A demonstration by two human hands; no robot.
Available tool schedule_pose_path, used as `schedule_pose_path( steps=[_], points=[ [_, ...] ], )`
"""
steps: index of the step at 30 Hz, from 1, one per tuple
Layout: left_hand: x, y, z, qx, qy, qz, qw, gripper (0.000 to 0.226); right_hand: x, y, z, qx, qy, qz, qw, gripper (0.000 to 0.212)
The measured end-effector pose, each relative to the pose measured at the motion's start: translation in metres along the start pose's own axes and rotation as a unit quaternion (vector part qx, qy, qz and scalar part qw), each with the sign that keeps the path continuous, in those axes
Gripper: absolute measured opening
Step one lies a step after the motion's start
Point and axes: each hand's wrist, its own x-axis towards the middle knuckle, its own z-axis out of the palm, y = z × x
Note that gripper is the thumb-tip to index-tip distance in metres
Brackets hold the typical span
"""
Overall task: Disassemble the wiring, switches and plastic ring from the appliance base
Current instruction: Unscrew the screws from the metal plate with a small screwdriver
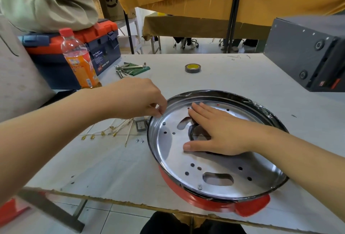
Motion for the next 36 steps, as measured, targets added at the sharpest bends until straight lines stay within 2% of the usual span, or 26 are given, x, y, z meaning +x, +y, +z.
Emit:
schedule_pose_path(
  steps=[8, 15, 20, 36],
  points=[
    [0.004, -0.001, -0.008, 0.02, -0.044, 0.034, 0.998, 0.026, 0.0, -0.001, 0.0, 0.001, -0.002, -0.004, 1.0, 0.122],
    [0.006, 0.001, -0.012, 0.04, -0.053, 0.062, 0.996, 0.027, 0.001, -0.001, 0.0, 0.0, -0.002, -0.005, 1.0, 0.123],
    [0.01, 0.005, -0.009, 0.098, -0.057, 0.091, 0.989, 0.026, 0.001, -0.001, -0.001, -0.002, -0.002, -0.008, 1.0, 0.122],
    [0.014, 0.007, -0.009, 0.128, -0.065, 0.097, 0.985, 0.026, 0.0, -0.002, -0.001, -0.001, -0.001, -0.007, 1.0, 0.123]
  ],
)
